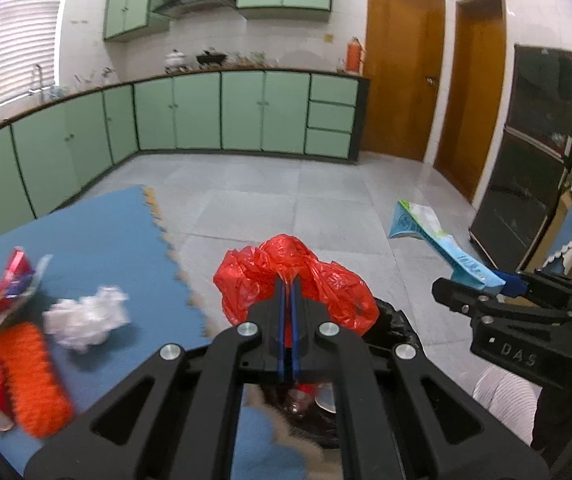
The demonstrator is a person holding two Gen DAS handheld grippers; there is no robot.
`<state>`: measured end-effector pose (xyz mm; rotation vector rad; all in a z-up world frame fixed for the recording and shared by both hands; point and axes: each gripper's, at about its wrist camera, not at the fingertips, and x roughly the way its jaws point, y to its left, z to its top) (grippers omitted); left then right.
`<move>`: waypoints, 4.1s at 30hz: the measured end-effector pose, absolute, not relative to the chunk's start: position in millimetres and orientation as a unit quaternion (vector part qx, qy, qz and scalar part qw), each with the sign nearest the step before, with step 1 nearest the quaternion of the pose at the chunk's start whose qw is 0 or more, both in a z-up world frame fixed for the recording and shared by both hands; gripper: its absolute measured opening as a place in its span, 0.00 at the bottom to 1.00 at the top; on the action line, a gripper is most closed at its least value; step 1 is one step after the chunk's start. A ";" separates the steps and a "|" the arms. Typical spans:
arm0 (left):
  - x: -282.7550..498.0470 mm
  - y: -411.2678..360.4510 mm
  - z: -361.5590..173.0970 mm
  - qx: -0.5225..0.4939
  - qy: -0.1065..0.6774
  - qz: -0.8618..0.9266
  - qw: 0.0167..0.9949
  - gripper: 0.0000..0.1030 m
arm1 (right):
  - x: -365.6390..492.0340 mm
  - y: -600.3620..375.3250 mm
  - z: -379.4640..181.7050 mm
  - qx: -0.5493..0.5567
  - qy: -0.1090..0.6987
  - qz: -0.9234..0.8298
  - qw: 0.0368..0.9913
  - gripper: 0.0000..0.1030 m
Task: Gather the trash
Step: 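Carry the red bag and milk carton to the black bin and release both, then return to the table and grasp the orange foam net with the right gripper, then grasp the red paper cup with the left gripper while the right holds the net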
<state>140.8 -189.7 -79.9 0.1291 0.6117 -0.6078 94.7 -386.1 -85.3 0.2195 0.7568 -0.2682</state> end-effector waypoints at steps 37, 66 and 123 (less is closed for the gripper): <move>158.6 -203.7 -93.7 0.077 0.322 -0.277 0.902 0.65 | 105.3 -422.4 -102.4 0.124 0.370 -0.149 0.909 0.93; 115.4 91.0 -70.8 0.022 0.311 0.029 0.950 0.69 | 151.1 -147.9 -79.6 0.036 0.310 0.141 0.939 0.84; 181.1 94.0 -113.7 -0.050 0.390 0.001 0.919 0.78 | 128.9 -157.4 -84.0 0.018 0.356 0.174 0.918 0.17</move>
